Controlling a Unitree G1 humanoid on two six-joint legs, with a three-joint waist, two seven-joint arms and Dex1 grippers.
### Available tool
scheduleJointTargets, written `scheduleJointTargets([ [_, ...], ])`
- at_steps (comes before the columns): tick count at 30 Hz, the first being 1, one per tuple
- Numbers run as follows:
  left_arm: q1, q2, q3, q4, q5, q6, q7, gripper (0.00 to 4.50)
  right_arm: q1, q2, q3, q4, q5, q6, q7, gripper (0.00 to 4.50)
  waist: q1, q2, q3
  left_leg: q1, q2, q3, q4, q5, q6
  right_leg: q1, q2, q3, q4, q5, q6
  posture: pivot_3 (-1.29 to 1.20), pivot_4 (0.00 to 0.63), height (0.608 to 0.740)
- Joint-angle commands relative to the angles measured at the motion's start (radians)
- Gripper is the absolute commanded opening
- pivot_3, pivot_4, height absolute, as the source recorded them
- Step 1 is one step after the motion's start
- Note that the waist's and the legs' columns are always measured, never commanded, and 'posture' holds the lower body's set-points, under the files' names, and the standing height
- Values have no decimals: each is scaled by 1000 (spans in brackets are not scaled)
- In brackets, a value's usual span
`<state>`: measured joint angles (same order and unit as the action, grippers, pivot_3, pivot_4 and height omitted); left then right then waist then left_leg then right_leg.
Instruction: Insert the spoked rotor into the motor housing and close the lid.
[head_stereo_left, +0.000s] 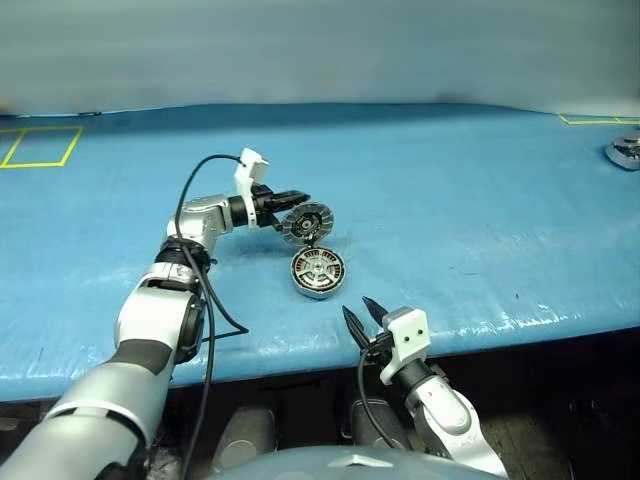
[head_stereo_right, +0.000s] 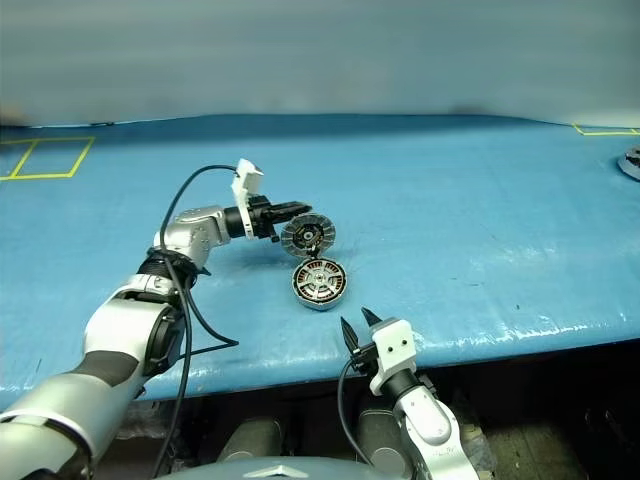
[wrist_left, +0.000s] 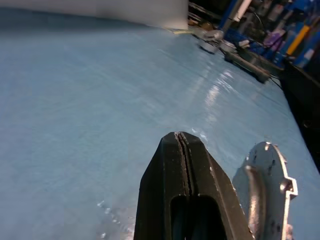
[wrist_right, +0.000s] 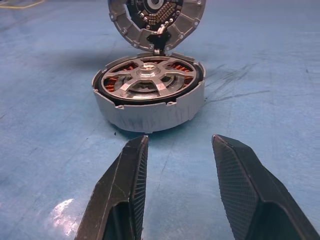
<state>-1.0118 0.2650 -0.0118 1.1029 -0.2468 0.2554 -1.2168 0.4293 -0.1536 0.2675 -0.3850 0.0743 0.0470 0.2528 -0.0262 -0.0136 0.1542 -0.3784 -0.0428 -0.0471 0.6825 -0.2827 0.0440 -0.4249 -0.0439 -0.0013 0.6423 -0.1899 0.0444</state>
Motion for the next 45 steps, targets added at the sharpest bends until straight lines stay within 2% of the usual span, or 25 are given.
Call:
scheduleJointTargets([
  [1, -51, -3, -59, 22, 46, 69, -181, 14, 1, 5, -7, -41, -13, -26, -18, 2129, -1, 0, 0, 0, 0, 0, 0, 0, 0, 0, 0, 0, 0, 0, 0, 0, 150, 740],
  [5, -58, -1, -96, 3, 70, 113, -296, 14, -1, 6, -14, -41, -18, -20, -31, 2129, 0, 0, 0, 0, 1, 0, 0, 0, 0, 0, 0, 0, 0, 0, 0, 0, 150, 740],
  [10, 17, 16, -138, -120, 86, 144, -383, 14, -9, 7, -19, -34, -17, -12, -40, 2129, 2, 0, 0, 0, 1, 0, 0, 0, 1, 0, 0, 1, 0, 0, 0, 0, 150, 740],
  [16, 154, 40, -194, -282, 118, 176, -340, 14, -37, 15, -21, -30, -6, 8, -36, 2129, 5, 0, 0, -1, 1, 0, 0, -1, 1, -1, 0, 2, 1, -1, -1, 0, 150, 740],
  [20, 239, 44, -202, -376, 133, 163, -251, 14, -47, 17, -28, -40, 3, 20, -36, 2129, 15, 0, 0, -1, 1, -1, 1, -1, 1, -1, 0, 2, 0, -1, -1, 0, 150, 740],
  [26, 412, 63, -65, -754, -46, 252, -167, 14, -43, -7, -51, -171, 65, 125, -12, 2129, 13, 1, 0, -1, 2, -1, 1, -1, 1, -2, -5, 5, 0, -2, -3, 0, 150, 740],
  [31, 729, 33, 21, -1202, -127, 245, 52, 14, -187, -171, -85, -255, 134, 341, 120, 2129, 8, 4, 0, -1, 1, 1, 1, -1, 1, -2, -9, 4, 0, 1, -8, 0, 150, 740],
  [35, 976, -45, 11, -1398, -60, 52, 246, 0, -351, -257, -84, -197, 166, 420, 216, 2988, 22, 2, 1, 0, 1, 2, 0, -2, 2, -2, -11, 4, -1, 1, -9, 0, 150, 740],
  [39, 1136, -113, -7, -1438, 12, -139, 400, 0, -491, -287, -54, -109, 153, 447, 275, 4270, 45, 3, 1, 0, 1, -1, 1, -1, 1, 0, -11, 0, -1, -2, -6, 0, 150, 740],
  [40, 1165, -124, -11, -1426, 25, -183, 424, 0, -526, -293, -39, -85, 144, 453, 290, 4443, 47, 3, 1, 0, 1, 0, 1, -1, 1, 1, -11, 0, -1, -2, -6, 0, 150, 740],
  [45, 1249, -171, -25, -1376, 67, -346, 537, 0, -655, -321, 23, 10, 94, 496, 339, 4443, 43, 3, 1, 0, 0, 1, 1, -1, 2, 1, -11, -2, -2, -2, -6, 0, 150, 740],
])
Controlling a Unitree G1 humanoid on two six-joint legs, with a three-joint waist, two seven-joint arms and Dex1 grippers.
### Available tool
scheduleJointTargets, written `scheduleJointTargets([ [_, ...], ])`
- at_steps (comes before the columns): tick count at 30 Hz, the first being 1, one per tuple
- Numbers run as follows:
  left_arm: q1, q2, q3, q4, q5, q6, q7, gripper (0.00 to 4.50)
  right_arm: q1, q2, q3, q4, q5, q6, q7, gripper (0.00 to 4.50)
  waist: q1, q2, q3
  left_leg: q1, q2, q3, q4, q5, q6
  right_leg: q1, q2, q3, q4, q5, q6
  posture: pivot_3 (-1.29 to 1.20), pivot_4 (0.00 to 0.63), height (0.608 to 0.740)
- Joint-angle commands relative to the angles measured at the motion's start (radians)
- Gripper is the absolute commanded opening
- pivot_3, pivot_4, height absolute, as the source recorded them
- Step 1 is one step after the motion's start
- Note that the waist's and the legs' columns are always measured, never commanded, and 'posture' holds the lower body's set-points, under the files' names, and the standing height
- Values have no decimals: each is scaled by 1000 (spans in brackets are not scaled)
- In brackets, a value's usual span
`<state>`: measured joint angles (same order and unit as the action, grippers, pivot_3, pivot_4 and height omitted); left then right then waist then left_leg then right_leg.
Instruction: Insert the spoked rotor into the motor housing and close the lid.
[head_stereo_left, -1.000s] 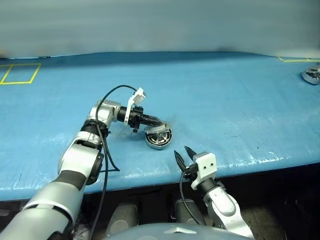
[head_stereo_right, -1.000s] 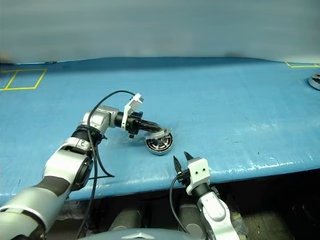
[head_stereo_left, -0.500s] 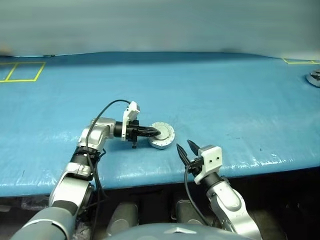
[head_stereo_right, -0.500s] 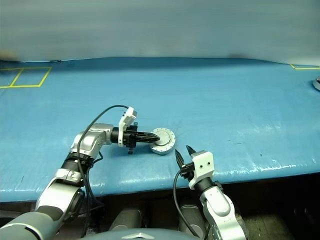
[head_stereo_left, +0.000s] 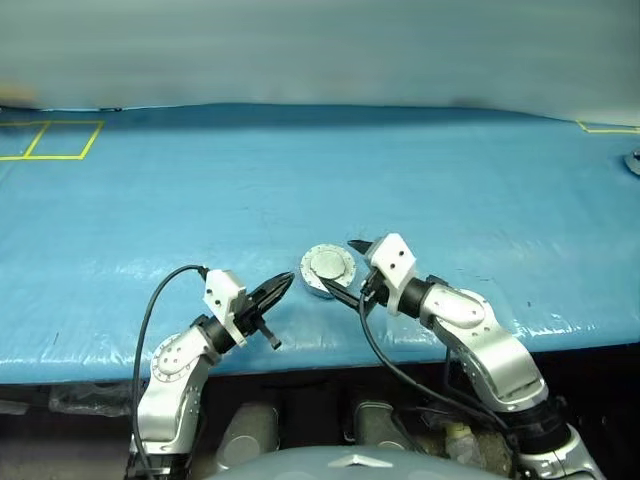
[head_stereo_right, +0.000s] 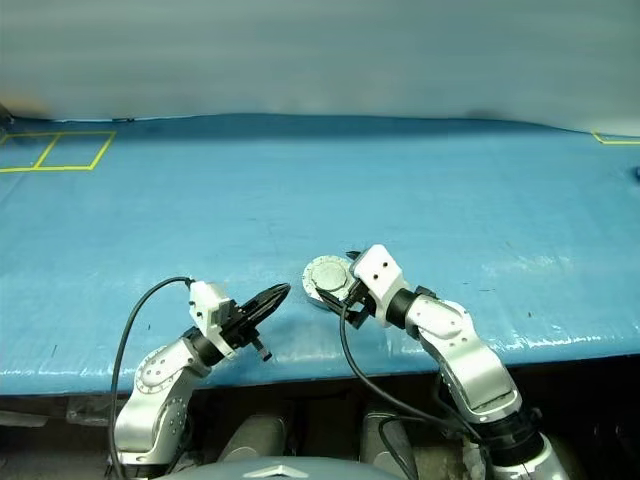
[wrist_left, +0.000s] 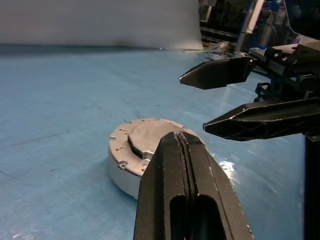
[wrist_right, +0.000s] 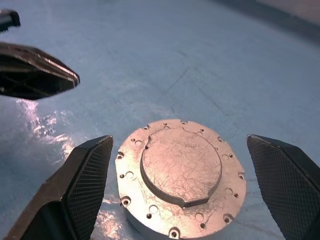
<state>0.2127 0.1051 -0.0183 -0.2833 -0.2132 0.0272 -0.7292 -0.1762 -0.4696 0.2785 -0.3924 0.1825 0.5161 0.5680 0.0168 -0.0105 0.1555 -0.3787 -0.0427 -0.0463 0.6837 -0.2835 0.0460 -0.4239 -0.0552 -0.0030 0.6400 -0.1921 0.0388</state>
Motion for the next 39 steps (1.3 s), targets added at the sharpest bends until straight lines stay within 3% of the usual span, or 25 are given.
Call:
scheduleJointTargets([
  [1, 34, -6, -27, 23, 52, -155, 58, 0, -65, -5, 16, 30, -14, 43, 30, 4443, -1, 0, 0, 0, 0, 0, 0, 0, 0, 0, 0, -1, 0, 0, 0, 0, 150, 740],
  [6, 72, -30, -45, 87, 101, -278, 156, 0, -158, -28, 63, 163, -67, 48, 85, 4443, -2, 0, 0, 0, 0, 1, -1, -1, 1, -1, 0, -2, -1, 3, -5, 0, 150, 740],
  [14, 58, -2, -79, 123, 94, -302, 185, 0, -180, 10, 60, 253, -53, 63, 125, 4443, -4, 0, 0, 0, 0, 0, 0, -1, 2, 1, 0, -3, -2, 0, 1, 0, 150, 740],
  [20, 41, 14, -96, 159, 94, -312, 198, 0, -148, 29, 63, 232, -55, 50, 126, 3028, -4, 1, 0, 0, 0, 0, 0, -1, 1, 0, 0, -3, -2, 1, 0, 0, 150, 740],
  [39, -1, 34, -115, 246, 66, -348, 197, 0, -101, 72, 51, 200, -62, 90, 94, 3030, -5, 1, -1, 0, 0, 0, -1, -1, 1, 0, 0, -3, -3, 1, 0, 0, 150, 740],
])
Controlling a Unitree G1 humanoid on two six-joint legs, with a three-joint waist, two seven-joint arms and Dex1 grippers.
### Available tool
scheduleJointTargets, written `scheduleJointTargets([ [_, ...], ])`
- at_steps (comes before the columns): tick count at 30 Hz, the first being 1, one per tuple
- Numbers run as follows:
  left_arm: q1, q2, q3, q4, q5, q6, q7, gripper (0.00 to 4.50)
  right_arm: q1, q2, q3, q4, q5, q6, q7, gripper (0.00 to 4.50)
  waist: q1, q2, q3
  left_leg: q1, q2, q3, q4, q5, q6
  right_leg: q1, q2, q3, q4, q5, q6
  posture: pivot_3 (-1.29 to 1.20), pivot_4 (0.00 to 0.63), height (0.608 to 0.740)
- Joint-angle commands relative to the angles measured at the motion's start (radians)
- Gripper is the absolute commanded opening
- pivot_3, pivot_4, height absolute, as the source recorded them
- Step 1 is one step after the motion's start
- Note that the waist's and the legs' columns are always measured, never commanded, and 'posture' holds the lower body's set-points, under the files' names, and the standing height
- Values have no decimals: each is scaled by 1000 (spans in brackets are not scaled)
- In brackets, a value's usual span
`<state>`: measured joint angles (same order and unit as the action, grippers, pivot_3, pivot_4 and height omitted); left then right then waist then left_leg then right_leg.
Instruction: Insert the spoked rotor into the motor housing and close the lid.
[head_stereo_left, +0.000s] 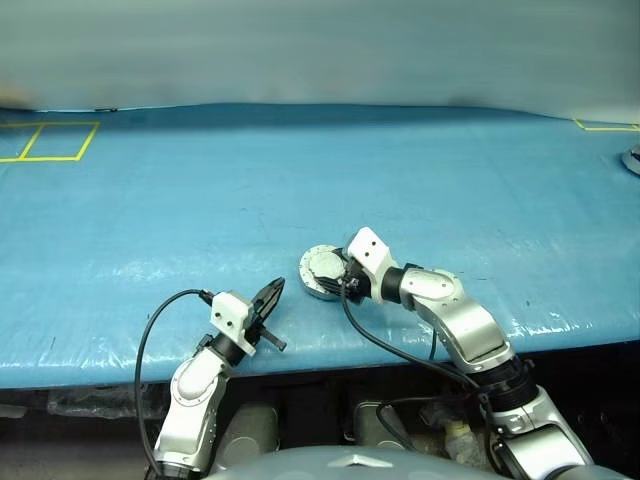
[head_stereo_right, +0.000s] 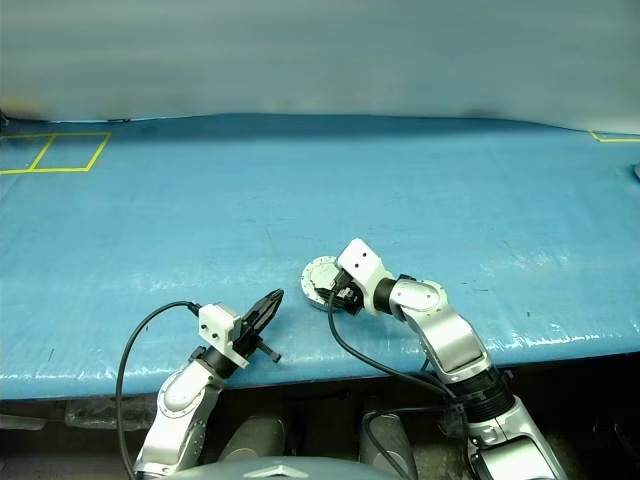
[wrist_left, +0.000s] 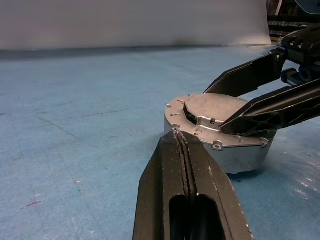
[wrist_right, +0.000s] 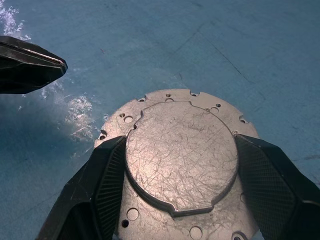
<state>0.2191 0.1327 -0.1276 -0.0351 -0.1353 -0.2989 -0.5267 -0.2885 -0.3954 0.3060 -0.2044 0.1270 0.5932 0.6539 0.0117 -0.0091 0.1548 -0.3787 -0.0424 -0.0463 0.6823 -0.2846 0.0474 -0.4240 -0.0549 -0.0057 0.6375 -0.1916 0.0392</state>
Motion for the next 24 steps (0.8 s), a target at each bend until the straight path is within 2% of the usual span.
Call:
scheduleJointTargets([
  [1, -6, 7, -7, -8, -10, 0, 1, 0, 13, -4, 29, 16, -14, 15, 5, 3030, 0, 0, 0, 0, 0, 0, 0, 0, 0, 0, 0, 0, 0, 0, 0, 0, 150, 740],
  [4, -26, 19, -12, -29, 1, 49, 11, 0, 21, -22, 66, 38, -63, -2, -2, 3030, 0, 0, 0, 0, 0, 0, 0, 0, 0, 0, 0, 0, 0, 0, 0, 0, 150, 740],
  [5, -41, 24, -12, -51, 4, 114, 25, 0, 26, -18, 66, 41, -62, -2, -4, 3030, 0, 0, 0, 0, 0, 0, 0, 0, 0, 0, 0, 0, 0, 0, 0, 0, 150, 740],
  [7, -90, 37, -6, -122, -24, 331, 55, 0, 33, -8, 60, 42, -57, -1, -7, 3030, -1, 0, 0, 1, 0, 0, 0, 0, 0, 1, 0, -1, 0, 0, 1, 0, 150, 740],
  [10, -179, 46, 34, -220, -155, 615, 75, 0, 37, 2, 53, 39, -57, 0, -17, 3030, -7, 0, 0, 2, 0, -2, 1, 0, 0, 4, 2, -3, 0, 0, 2, 0, 150, 740],
  [16, -357, 70, 86, -320, -312, 980, 123, 0, 44, 6, 51, 34, -59, 1, -28, 3030, -20, 1, -1, 4, 0, -6, 0, 0, -1, 8, 6, -6, -2, 2, 6, 0, 150, 740],
  [19, -411, 74, 83, -323, -357, 1114, 141, 0, 45, 9, 49, 33, -59, 2, -32, 3030, -22, 1, -1, 4, 0, -7, -1, 0, -2, 9, 6, -6, -4, 3, 6, 0, 150, 740],
  [24, -443, 81, 46, -319, -337, 1233, 193, 0, 47, 13, 49, 34, -60, 0, -36, 3030, -22, 1, -1, 4, 0, -9, -1, 0, -4, 10, 8, -5, -7, 3, 6, 0, 150, 740],
])
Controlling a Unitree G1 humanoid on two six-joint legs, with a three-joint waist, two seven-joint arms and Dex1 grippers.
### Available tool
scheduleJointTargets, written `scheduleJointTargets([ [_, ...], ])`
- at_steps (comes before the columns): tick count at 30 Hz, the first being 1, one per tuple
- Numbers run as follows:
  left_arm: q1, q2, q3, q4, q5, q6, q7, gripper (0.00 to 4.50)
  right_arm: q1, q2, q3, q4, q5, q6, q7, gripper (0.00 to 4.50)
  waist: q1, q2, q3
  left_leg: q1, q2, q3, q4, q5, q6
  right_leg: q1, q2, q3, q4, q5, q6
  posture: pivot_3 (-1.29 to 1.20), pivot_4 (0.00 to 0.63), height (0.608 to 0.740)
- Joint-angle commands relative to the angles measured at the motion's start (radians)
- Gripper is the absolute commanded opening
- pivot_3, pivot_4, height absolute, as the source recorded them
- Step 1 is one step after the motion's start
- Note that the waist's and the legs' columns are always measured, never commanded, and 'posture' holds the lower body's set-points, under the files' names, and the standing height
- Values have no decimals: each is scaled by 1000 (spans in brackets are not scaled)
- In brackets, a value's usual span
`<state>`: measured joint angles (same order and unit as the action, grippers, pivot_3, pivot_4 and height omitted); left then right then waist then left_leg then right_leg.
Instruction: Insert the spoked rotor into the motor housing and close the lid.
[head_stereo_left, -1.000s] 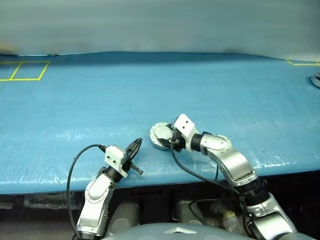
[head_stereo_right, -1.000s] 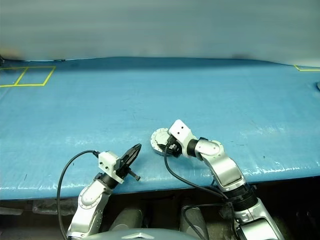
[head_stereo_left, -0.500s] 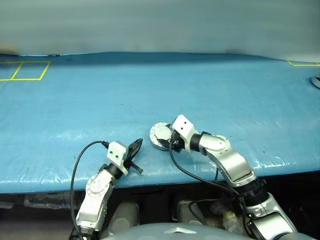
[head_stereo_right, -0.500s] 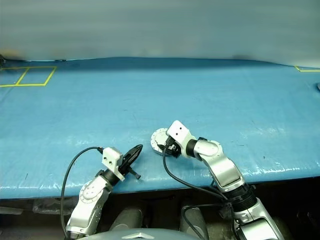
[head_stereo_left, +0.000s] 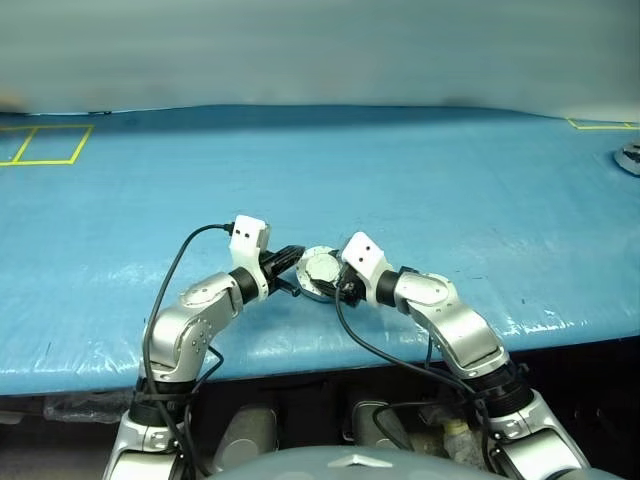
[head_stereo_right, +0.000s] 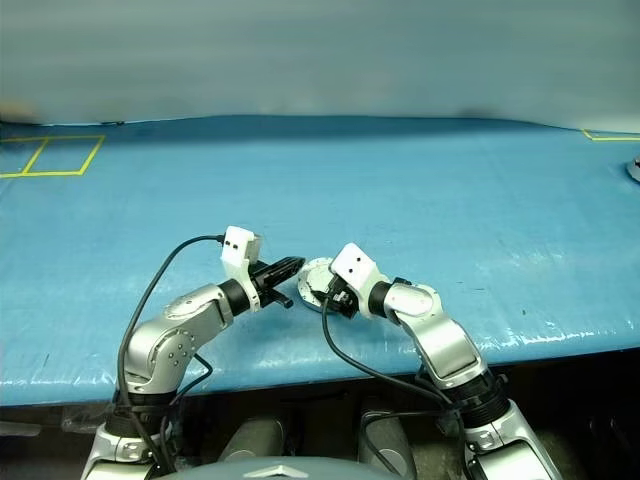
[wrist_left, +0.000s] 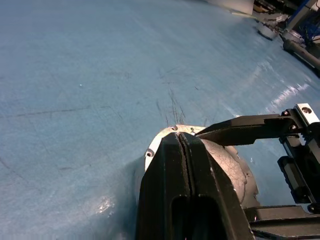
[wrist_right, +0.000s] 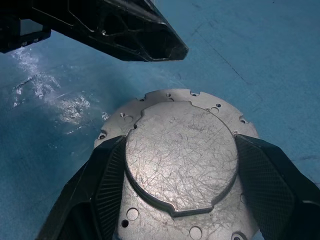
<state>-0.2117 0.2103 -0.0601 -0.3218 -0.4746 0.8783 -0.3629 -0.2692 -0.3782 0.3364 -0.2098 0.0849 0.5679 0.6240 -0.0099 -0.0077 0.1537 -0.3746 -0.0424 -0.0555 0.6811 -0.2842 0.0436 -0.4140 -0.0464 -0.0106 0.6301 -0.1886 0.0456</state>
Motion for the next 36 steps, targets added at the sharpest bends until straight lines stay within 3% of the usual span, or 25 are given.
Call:
scheduleJointTargets([
  [1, -11, 5, -30, -31, 10, 61, 34, 0, 29, -3, 18, 38, -17, 25, -7, 3030, 0, 0, 0, 0, 0, 0, 0, 0, -1, 0, 0, 0, 0, 0, 0, 0, 150, 740],
  [14, 12, -21, -50, -18, 77, 67, 138, 0, 33, -6, 29, 33, -17, 25, -4, 3030, 2, 3, -2, 0, 0, -5, -2, 2, -5, 1, -3, 1, 0, -3, -6, 0, 150, 740],
  [29, 6, -51, -67, -30, -3, 157, 69, 0, 41, -4, 36, 18, -3, 44, 10, 3030, 2, 3, -2, 0, 0, -6, -3, 2, -4, 1, -4, -1, -1, -3, -5, 0, 150, 740],
  [33, 6, -38, -76, -22, 16, 152, 70, 0, 73, -7, 20, -36, -15, 76, -33, 4371, 7, 4, -3, 0, 0, -6, -3, 2, -4, 1, -4, -1, -2, -3, -5, 0, 150, 740],
  [36, 5, -35, -78, -19, 21, 148, 67, 0, 114, -20, -8, -109, -15, 119, -65, 4447, 15, 4, -3, 0, -1, -6, -3, 2, -4, 1, -5, -1, -2, -3, -5, 0, 150, 740],
])
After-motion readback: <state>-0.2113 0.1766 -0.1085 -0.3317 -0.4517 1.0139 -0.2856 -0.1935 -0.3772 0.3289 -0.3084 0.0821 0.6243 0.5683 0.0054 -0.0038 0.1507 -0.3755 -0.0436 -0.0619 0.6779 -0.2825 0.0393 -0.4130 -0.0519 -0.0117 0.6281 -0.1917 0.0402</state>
